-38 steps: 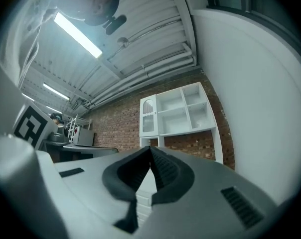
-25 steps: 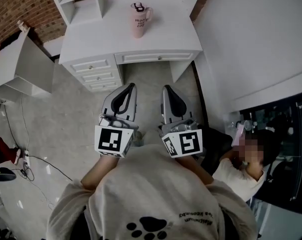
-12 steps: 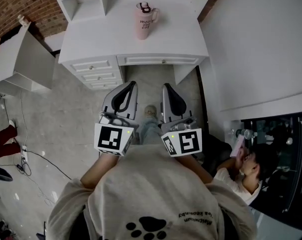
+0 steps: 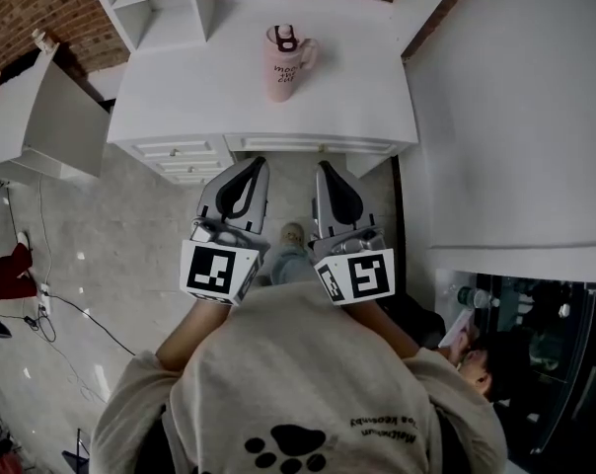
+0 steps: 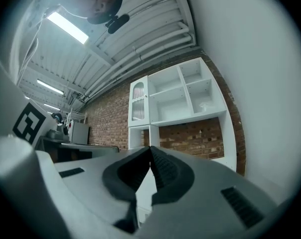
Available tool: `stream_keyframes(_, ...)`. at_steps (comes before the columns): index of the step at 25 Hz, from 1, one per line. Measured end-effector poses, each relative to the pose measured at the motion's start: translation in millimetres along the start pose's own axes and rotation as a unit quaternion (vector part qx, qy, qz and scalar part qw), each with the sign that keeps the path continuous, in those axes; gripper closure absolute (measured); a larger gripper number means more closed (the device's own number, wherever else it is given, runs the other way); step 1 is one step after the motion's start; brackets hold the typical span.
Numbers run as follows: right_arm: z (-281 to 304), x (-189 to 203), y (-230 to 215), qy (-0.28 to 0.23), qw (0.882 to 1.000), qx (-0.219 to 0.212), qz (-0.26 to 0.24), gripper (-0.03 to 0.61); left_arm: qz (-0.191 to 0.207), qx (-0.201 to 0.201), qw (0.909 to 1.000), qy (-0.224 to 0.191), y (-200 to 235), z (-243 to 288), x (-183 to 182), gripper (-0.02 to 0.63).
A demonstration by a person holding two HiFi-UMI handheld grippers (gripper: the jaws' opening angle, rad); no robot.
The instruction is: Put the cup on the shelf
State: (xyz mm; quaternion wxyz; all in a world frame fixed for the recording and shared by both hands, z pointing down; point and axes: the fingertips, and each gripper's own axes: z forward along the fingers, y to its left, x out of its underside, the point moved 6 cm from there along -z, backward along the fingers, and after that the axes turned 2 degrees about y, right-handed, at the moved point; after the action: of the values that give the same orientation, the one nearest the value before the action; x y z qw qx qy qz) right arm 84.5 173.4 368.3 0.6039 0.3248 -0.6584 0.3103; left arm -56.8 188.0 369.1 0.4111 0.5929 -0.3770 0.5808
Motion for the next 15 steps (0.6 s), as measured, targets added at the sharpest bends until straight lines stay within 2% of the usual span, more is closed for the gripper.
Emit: stream_keyframes(15,84.3,4.0,-76.5,0.007,0.997,-0.074,0.005,0.569,-0.010,-0.057,0.9983,-0.002,19.3,91.8,-1.6,0.606)
